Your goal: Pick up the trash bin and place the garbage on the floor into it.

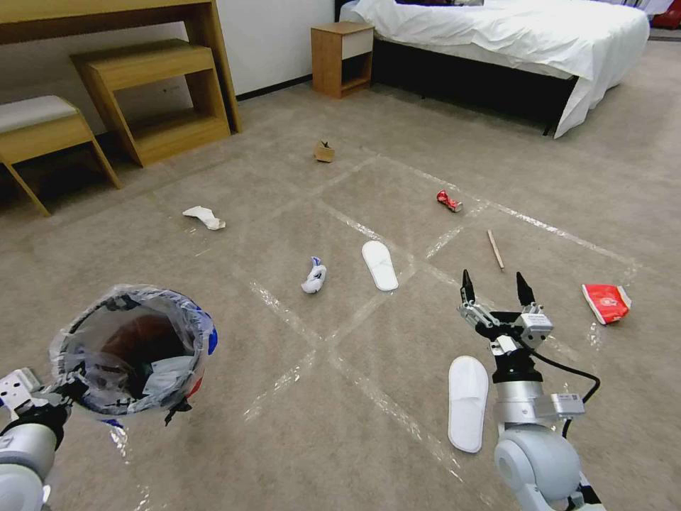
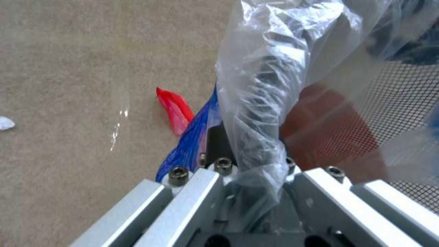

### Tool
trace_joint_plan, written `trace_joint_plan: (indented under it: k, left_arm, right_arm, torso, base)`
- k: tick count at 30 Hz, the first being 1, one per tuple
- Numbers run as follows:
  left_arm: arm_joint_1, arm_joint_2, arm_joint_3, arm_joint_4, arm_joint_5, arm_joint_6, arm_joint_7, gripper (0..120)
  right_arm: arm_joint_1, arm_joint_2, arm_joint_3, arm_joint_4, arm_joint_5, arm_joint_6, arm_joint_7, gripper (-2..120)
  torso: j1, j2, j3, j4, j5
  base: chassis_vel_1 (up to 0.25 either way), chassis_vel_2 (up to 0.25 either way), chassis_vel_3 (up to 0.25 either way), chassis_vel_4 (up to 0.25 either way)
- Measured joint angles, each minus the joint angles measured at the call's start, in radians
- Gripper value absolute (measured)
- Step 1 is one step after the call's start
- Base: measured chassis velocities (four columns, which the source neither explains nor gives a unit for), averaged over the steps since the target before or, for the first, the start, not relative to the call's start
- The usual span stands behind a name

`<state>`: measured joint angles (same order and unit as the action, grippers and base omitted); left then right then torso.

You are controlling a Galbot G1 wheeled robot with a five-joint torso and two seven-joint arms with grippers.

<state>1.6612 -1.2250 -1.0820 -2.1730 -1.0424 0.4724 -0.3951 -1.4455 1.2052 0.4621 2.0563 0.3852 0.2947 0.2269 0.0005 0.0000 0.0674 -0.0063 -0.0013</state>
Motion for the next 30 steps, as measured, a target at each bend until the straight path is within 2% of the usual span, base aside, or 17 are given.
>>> trace_joint_plan:
  k: [3, 5, 6, 7, 8, 10, 11, 12, 15, 19, 21, 27, 30]
  left_arm:
    - [-0.003, 0.0, 0.002, 0.005, 0.001, 0.0, 0.0, 1]
    - [-0.003, 0.001, 0.003, 0.006, 0.001, 0.0, 0.0, 1]
    - [-0.004, 0.002, 0.003, 0.008, 0.001, -0.001, 0.0, 1]
    - [-0.006, 0.003, 0.003, 0.011, 0.001, -0.001, 0.0, 1]
    - [-0.006, 0.003, 0.003, 0.011, 0.001, -0.001, 0.0, 1]
    - [-0.009, 0.004, 0.004, 0.016, 0.001, -0.002, 0.0, 1]
    - [-0.009, 0.004, 0.004, 0.016, 0.001, -0.002, 0.0, 1]
    - [-0.009, 0.004, 0.006, 0.019, 0.001, -0.003, 0.001, 1]
    - [-0.01, 0.003, 0.008, 0.026, 0.002, -0.007, 0.003, 1]
    - [-0.009, 0.002, 0.008, 0.029, 0.004, -0.01, 0.004, 1]
    - [-0.009, 0.002, 0.008, 0.031, 0.005, -0.013, 0.005, 1]
    - [-0.019, 0.006, 0.019, 0.044, 0.007, -0.015, 0.005, 1]
    - [-0.032, 0.017, 0.032, 0.061, 0.007, -0.015, 0.006, 1]
  right_arm:
    - [0.019, -0.039, 0.004, -0.002, 0.076, -0.103, 0.101, 100]
    - [0.023, -0.052, 0.005, -0.002, 0.097, -0.135, 0.129, 100]
    - [0.026, -0.068, 0.006, -0.002, 0.126, -0.182, 0.165, 100]
    - [0.032, -0.092, 0.006, -0.005, 0.189, -0.288, 0.243, 100]
    - [0.032, -0.092, 0.006, -0.005, 0.189, -0.288, 0.243, 100]
    - [0.054, -0.127, 0.004, -0.043, 0.349, -0.476, 0.382, 100]
    - [0.054, -0.127, 0.004, -0.043, 0.349, -0.476, 0.382, 100]
    - [0.072, -0.137, 0.0, -0.081, 0.415, -0.537, 0.427, 100]
    - [0.129, -0.149, -0.019, -0.184, 0.51, -0.624, 0.49, 100]
    - [0.184, -0.148, -0.043, -0.269, 0.56, -0.672, 0.516, 100]
    - [0.237, -0.135, -0.07, -0.355, 0.583, -0.707, 0.524, 100]
    - [0.296, -0.094, -0.104, -0.488, 0.587, -0.73, 0.513, 100]
    - [0.314, -0.062, -0.113, -0.552, 0.599, -0.751, 0.509, 100]
  torso:
    - [0.0, 0.0, 0.0, 0.0001, 0.0]
    - [0.0, 0.0, 0.0, 0.0001, 0.0]
    - [0.0, 0.0, 0.0, 0.0003, -0.0001]
    - [0.0, 0.0, 0.0, 0.0002, 0.0]
    - [0.0, 0.0, 0.0, 0.0002, 0.0]
    - [0.0, 0.0, 0.0, -0.0002, 0.0]
    - [0.0, 0.0, 0.0, -0.0002, 0.0]
    - [0.0, 0.0, 0.0, -0.0001, 0.0001]
    - [0.0, 0.0, 0.0, 0.0, 0.0001]
    - [0.0, 0.0, 0.0, 0.0001, 0.0001]
    - [0.0, 0.0, 0.0, 0.0002, 0.0]
    - [0.0, 0.0, 0.0, 0.0007, 0.0002]
    - [0.0, 0.0, 0.0, -0.0006, -0.0002]
  base:
    - [0.0, 0.0, 0.0, 0.0]
    - [0.0, 0.0, 0.0, 0.0]
    - [0.0, 0.0, 0.0, 0.0]
    - [0.0, 0.0, 0.0, 0.0]
    - [0.0, 0.0, 0.0, 0.0]
    - [0.0, 0.0, 0.0, 0.0]
    - [0.0, 0.0, 0.0, 0.0]
    - [0.0, 0.0, 0.0, 0.0]
    - [0.0, 0.0, 0.0, 0.0]
    - [0.0, 0.0, 0.0, 0.0]
    - [0.0, 0.0, 0.0, 0.0]
    - [0.0, 0.0, 0.0, 0.0]
    - [0.0, 0.0, 0.0, 0.0]
